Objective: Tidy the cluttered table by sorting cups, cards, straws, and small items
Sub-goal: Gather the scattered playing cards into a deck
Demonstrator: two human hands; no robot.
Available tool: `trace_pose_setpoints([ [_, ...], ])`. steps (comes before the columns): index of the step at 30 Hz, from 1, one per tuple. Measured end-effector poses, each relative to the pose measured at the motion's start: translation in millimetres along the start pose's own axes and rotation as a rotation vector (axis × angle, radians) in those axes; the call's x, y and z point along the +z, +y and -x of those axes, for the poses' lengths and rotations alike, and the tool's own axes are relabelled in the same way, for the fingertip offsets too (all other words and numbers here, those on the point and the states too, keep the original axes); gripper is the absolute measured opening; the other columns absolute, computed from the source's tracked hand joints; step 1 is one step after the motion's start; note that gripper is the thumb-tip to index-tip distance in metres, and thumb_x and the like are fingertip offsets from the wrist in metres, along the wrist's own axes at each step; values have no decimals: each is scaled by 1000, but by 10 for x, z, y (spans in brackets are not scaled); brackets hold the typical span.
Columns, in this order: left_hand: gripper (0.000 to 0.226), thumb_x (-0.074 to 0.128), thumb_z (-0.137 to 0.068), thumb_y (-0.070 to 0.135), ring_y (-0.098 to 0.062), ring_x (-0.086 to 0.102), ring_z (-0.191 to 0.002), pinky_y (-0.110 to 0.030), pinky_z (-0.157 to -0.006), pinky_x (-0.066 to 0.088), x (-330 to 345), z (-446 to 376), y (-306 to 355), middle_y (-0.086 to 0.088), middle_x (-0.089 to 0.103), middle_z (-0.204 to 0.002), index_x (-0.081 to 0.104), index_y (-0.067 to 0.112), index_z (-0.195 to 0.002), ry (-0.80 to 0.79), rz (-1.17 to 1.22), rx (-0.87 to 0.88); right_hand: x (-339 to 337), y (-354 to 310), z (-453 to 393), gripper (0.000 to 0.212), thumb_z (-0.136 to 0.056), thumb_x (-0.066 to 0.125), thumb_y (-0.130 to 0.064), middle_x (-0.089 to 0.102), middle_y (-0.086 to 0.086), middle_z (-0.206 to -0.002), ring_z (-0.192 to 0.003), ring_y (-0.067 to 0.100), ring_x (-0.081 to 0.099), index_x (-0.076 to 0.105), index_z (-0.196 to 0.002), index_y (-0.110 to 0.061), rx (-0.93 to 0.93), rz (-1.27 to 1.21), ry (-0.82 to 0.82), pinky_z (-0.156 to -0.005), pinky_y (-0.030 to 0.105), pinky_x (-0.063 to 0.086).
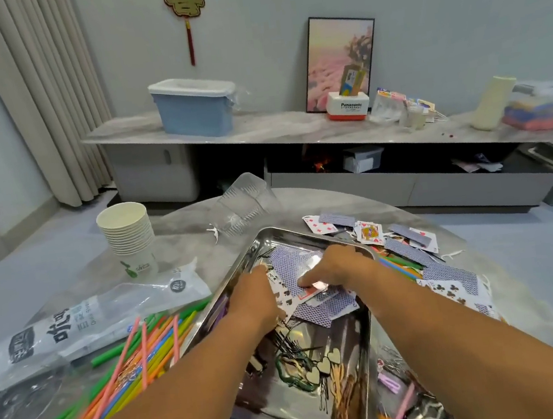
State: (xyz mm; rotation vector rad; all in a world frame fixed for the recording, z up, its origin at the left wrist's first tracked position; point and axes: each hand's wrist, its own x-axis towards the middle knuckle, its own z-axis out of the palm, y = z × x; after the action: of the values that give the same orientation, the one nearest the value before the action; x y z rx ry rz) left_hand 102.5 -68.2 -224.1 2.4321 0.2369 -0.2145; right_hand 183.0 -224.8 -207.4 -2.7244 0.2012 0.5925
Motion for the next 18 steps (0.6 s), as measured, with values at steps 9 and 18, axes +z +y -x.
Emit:
trace_pose_setpoints([
  [9, 112, 88, -64, -8, -22, 55, -117, -44, -104, 48, -24, 79, 31, 8, 56, -119, 28, 20, -154, -53, 398, -58, 73, -301, 153, 53, -74, 90, -13, 70, 17, -91, -75, 33, 72, 49, -105, 2, 52, -482, -141, -67, 46, 62],
  [18, 60, 52, -91, -9, -17, 55, -97, -32, -82, 49, -25, 69, 25, 6, 55, -111, 41, 17, -144, 35, 262, -51, -409, -11, 97, 54, -68, 94, -17, 72, 20, -101, -88, 37, 73, 55, -98, 4, 95, -598, 28, -84, 52, 61],
])
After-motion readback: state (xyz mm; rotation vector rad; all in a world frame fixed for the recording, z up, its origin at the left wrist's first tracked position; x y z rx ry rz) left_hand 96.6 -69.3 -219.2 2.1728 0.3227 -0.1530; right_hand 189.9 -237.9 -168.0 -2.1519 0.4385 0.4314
